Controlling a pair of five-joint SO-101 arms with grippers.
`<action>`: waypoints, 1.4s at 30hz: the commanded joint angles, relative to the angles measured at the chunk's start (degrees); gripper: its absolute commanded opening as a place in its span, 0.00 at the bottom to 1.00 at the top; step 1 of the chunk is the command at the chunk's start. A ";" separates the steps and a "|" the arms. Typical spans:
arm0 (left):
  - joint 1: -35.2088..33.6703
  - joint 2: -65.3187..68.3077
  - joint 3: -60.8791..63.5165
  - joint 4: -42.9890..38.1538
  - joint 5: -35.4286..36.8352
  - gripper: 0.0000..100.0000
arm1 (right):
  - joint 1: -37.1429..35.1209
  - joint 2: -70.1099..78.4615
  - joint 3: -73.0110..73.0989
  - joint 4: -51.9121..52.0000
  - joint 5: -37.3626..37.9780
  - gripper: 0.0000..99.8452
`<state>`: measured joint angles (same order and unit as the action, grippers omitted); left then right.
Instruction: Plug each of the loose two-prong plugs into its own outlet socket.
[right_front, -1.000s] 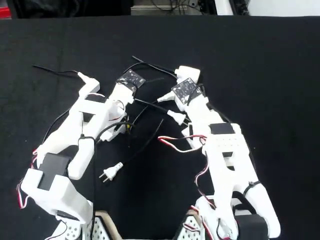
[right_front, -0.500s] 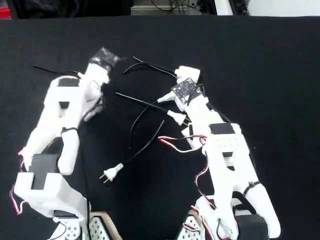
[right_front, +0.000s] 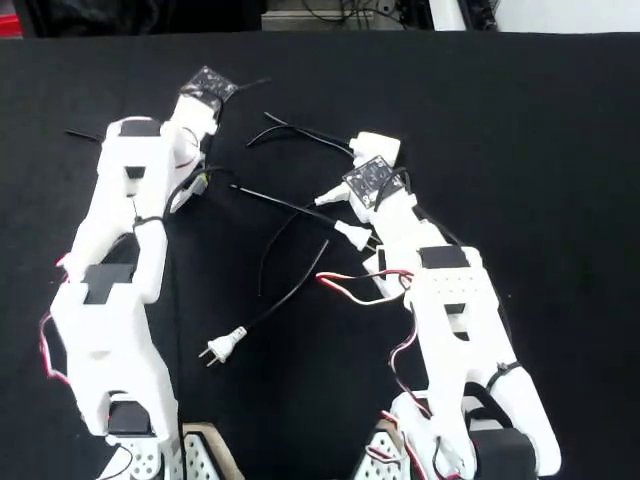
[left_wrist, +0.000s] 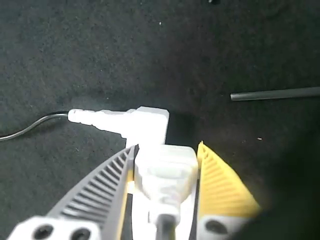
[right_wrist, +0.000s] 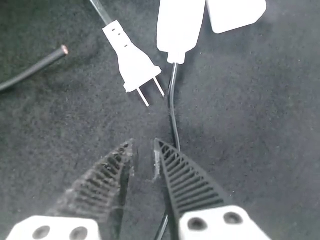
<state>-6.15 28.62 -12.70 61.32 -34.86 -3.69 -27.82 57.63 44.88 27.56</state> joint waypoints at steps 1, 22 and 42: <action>-1.45 3.08 -9.71 8.53 1.76 0.24 | 0.97 -1.19 -0.40 -0.70 0.09 0.05; -4.79 3.52 -28.44 34.81 13.45 0.25 | -0.09 10.95 -25.45 9.05 4.22 0.22; -7.08 -21.01 36.70 -12.40 13.10 0.26 | -2.73 46.29 -52.35 7.56 3.87 0.22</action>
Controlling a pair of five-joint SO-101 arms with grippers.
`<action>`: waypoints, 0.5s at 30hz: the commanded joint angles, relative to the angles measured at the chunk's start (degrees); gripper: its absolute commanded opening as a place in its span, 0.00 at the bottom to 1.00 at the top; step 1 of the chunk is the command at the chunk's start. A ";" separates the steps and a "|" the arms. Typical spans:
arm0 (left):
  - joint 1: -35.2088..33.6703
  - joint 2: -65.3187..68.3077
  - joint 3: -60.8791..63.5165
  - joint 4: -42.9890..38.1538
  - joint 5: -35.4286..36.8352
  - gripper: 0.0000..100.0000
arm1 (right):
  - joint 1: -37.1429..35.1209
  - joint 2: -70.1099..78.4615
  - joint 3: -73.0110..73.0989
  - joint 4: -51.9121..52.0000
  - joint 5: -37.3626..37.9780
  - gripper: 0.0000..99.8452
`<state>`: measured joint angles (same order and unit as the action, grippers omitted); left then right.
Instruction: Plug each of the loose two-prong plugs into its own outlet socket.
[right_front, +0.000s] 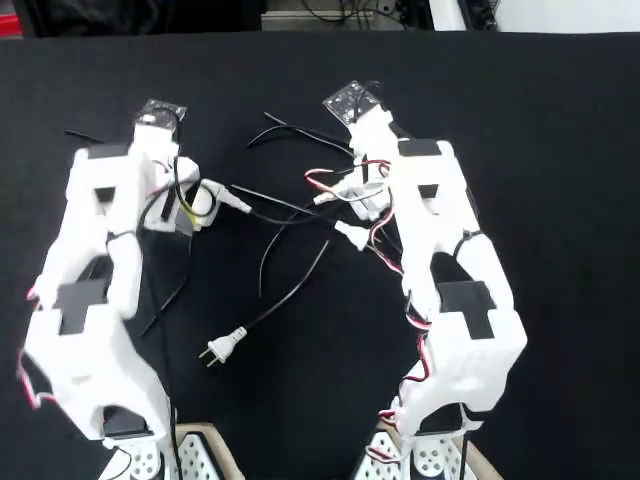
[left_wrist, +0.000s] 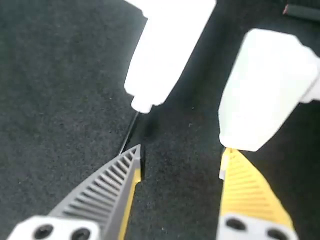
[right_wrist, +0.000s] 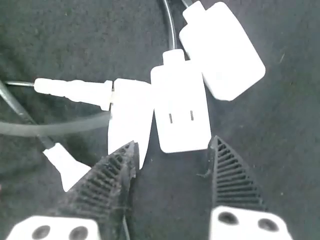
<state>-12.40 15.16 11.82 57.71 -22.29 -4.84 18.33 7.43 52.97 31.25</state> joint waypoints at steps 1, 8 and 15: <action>-1.01 -10.29 15.52 -10.64 0.53 0.26 | -1.85 0.04 -2.15 0.00 0.09 0.22; -2.33 -19.78 29.58 -17.05 -4.40 0.25 | -4.66 -3.74 -1.89 5.71 0.09 0.22; -6.81 -22.24 33.01 -17.23 -6.95 0.25 | -8.09 -0.04 0.66 -0.88 0.00 0.22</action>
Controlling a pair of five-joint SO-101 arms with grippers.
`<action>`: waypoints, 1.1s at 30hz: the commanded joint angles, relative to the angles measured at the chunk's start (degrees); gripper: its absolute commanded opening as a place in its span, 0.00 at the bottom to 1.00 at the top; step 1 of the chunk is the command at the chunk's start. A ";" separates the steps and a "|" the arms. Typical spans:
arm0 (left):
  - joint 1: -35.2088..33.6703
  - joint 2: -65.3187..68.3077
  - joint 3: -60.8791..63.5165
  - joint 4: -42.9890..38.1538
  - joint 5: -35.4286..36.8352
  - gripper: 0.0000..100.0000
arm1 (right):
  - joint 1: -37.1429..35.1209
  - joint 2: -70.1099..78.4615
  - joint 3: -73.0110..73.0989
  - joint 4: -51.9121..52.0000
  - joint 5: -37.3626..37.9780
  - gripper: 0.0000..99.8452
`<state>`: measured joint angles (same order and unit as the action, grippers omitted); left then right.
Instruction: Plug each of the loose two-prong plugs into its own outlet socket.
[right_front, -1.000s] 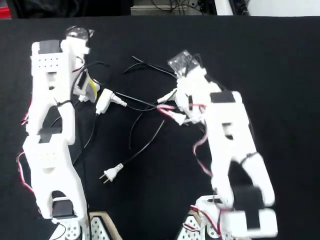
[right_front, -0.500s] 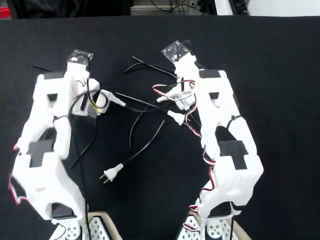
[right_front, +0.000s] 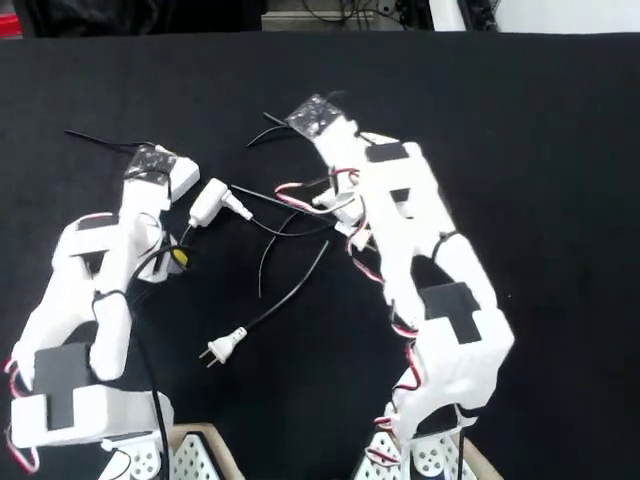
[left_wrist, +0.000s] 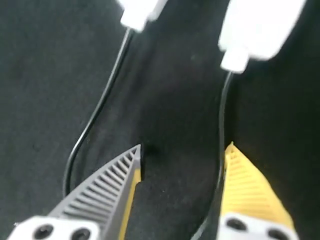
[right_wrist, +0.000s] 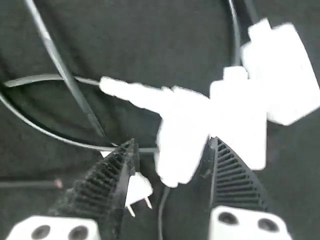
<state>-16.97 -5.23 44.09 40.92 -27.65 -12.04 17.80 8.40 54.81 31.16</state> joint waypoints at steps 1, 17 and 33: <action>-2.42 -2.02 0.84 -0.44 -1.67 0.25 | -0.18 1.71 -0.84 -3.34 0.09 0.22; -2.07 -7.65 8.22 -5.54 -1.67 0.13 | 2.02 7.08 -18.51 9.23 0.18 0.01; -7.25 -36.04 32.40 -14.42 -1.32 0.13 | -17.14 10.59 -53.41 20.66 -4.40 0.01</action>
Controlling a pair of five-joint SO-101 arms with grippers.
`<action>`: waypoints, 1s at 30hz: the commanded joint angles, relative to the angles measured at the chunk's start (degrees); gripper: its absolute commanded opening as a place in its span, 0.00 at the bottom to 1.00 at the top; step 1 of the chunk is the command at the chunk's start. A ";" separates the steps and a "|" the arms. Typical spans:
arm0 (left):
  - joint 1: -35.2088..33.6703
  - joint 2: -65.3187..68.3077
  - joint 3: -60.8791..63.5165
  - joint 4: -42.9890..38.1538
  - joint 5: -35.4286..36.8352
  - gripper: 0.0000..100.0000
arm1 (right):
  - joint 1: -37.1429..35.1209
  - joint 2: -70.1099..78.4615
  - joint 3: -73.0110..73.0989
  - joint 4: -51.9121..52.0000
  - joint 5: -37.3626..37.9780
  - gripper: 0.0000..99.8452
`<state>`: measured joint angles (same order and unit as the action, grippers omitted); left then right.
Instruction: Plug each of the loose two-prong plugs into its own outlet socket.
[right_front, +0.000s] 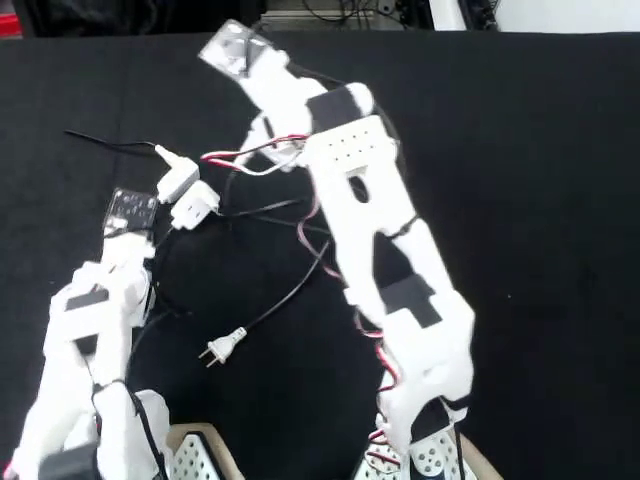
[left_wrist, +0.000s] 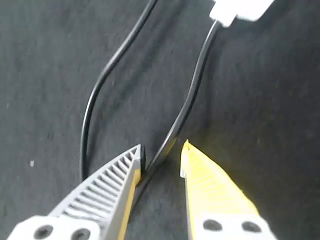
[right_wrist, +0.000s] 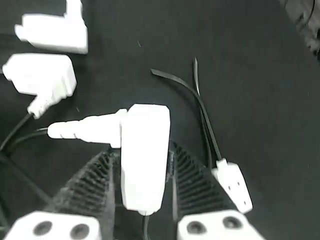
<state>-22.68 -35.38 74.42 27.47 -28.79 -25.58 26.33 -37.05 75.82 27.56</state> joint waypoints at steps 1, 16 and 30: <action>-1.63 -7.74 3.21 -1.14 -0.18 0.13 | -4.66 4.00 -10.07 -0.97 -0.97 0.01; -1.36 -15.91 7.78 -1.32 -0.18 0.13 | -12.31 25.89 -42.07 -4.66 -13.36 0.01; -1.36 -15.91 7.78 -1.41 -0.18 0.13 | -11.60 26.33 -50.68 13.89 -2.73 0.26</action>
<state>-23.74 -50.15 82.33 27.47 -28.88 -38.07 58.59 -81.71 84.09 23.34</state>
